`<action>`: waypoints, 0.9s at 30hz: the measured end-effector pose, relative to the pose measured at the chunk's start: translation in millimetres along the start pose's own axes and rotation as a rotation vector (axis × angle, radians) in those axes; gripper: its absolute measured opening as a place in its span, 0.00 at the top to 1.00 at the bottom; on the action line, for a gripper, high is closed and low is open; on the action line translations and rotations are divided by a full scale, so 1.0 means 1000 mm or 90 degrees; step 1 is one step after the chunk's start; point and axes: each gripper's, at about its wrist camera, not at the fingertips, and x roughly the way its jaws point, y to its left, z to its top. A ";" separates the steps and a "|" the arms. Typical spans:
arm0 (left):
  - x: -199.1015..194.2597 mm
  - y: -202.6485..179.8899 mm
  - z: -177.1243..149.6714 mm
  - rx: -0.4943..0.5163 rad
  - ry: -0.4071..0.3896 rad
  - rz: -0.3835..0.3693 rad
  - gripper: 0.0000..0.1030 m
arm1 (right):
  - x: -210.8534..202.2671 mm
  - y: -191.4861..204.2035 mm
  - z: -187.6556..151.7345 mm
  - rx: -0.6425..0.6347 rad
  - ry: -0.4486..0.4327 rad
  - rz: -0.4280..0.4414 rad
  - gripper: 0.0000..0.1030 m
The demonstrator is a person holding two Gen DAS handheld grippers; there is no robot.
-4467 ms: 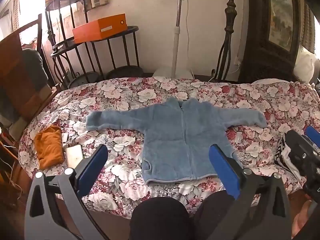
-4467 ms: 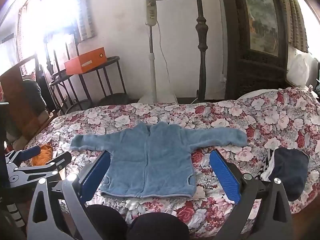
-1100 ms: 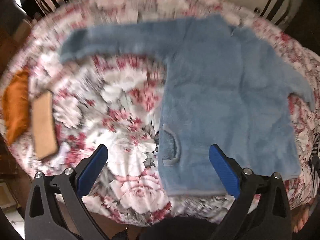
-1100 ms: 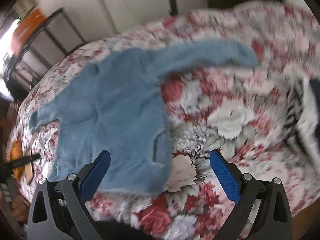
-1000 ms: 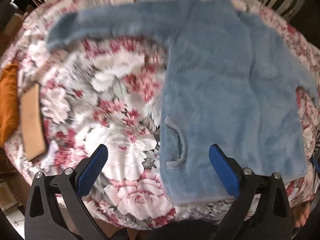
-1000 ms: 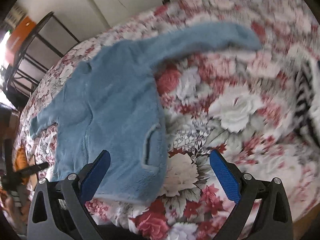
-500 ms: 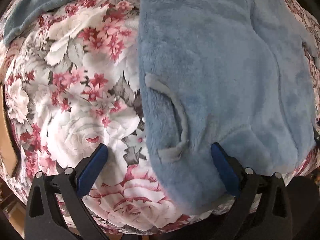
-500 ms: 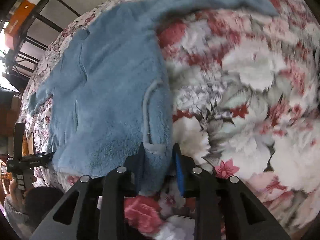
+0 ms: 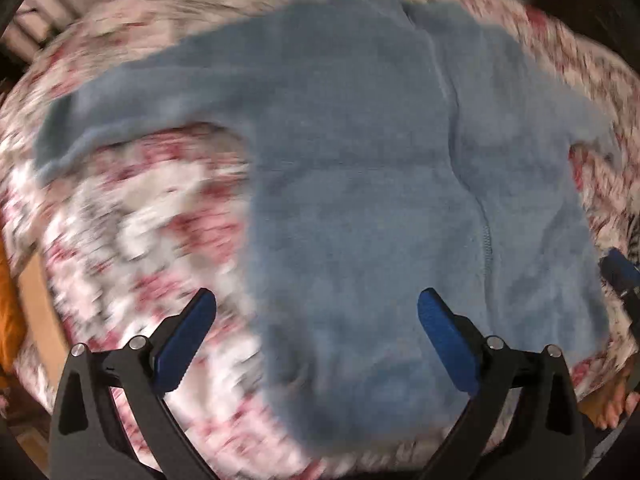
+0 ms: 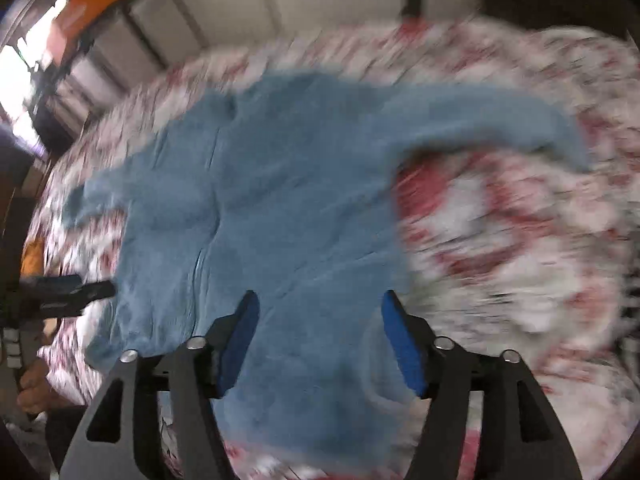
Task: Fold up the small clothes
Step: 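Move the right tool to the jacket sleeve and grasp its cuff, then lift the grasped sleeve with the right tool and fold it across the jacket body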
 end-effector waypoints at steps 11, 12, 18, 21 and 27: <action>-0.002 0.012 0.069 -0.057 0.017 0.056 0.05 | -0.026 -0.133 0.059 0.243 -0.130 0.104 0.35; -0.020 0.007 0.075 -0.067 -0.010 0.052 0.05 | -0.027 -0.165 0.069 0.302 -0.159 0.115 0.35; -0.019 -0.034 0.135 -0.109 -0.075 -0.032 0.05 | -0.012 -0.262 0.096 0.464 -0.219 0.147 0.41; 0.009 -0.063 0.136 -0.151 -0.038 -0.031 0.05 | 0.005 -0.283 0.100 0.521 -0.228 0.129 0.41; 0.022 -0.095 0.155 -0.127 -0.037 -0.031 0.05 | 0.036 -0.328 0.095 0.644 -0.268 0.122 0.44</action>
